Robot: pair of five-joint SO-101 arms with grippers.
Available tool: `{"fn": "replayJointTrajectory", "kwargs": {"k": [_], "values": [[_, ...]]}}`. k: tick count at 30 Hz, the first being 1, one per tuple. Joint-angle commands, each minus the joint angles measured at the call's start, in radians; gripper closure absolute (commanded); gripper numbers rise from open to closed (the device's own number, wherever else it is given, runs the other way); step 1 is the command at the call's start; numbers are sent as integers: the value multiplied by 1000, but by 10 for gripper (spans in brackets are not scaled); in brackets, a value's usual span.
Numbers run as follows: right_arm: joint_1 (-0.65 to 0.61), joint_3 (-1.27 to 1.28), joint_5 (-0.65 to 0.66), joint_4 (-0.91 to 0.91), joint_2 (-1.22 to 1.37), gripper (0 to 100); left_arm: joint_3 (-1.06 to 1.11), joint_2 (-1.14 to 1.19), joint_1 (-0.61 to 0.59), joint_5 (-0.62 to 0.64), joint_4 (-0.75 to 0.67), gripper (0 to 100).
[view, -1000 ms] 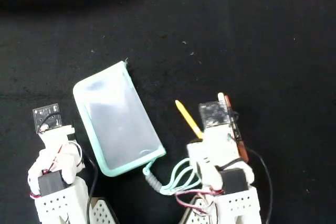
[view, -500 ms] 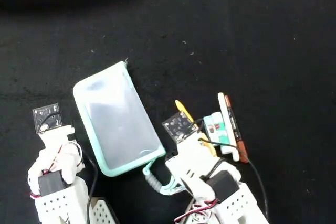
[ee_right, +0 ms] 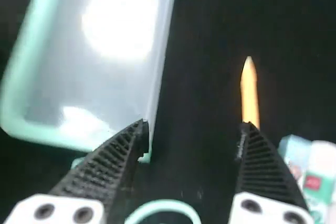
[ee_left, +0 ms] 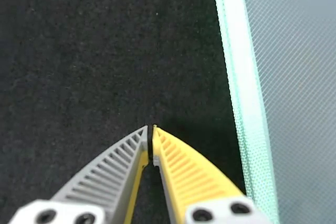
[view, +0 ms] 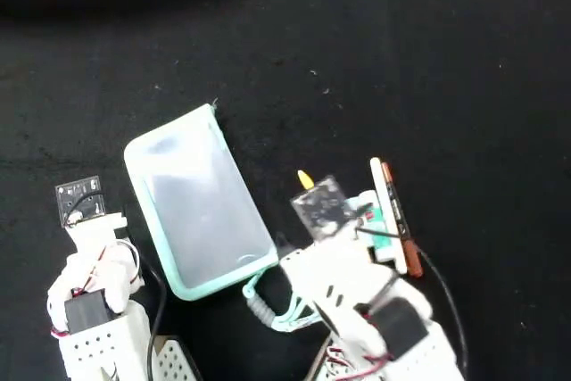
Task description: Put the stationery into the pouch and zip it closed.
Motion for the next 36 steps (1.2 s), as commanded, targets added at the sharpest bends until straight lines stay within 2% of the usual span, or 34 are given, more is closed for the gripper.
{"fn": "replayJointTrajectory", "kwargs": {"k": [1, 6, 10, 16, 18, 21, 23, 25, 32, 34, 36], "values": [[-8, -214, -20, -32, -59, 718, 15, -3, -7, 2, 2, 969], [-8, -446, -20, -51, -47, 719, 15, -3, -7, 2, 2, 969], [-8, -559, -31, -43, 67, 719, 15, -3, -7, 2, 2, 969], [-12, -782, -206, -44, 426, 719, 15, -3, -7, 2, 2, 969], [-12, -788, -262, -23, 575, 717, 15, -3, -7, 2, 2, 969], [-12, -723, -279, 26, 768, 716, 15, -3, -7, 2, 2, 969], [-14, -668, -222, 89, 846, 717, 15, -3, -7, 2, 2, 969], [-12, -622, -110, 74, 897, 719, 15, -3, -7, 2, 2, 969], [-46, -332, 404, -195, 986, 720, 15, -3, -7, 2, 2, 969], [-95, -271, 471, -213, 989, 720, 15, -3, -7, 2, 2, 969], [-166, -246, 465, -215, 993, 720, 15, -3, -7, 2, 2, 969]]}}
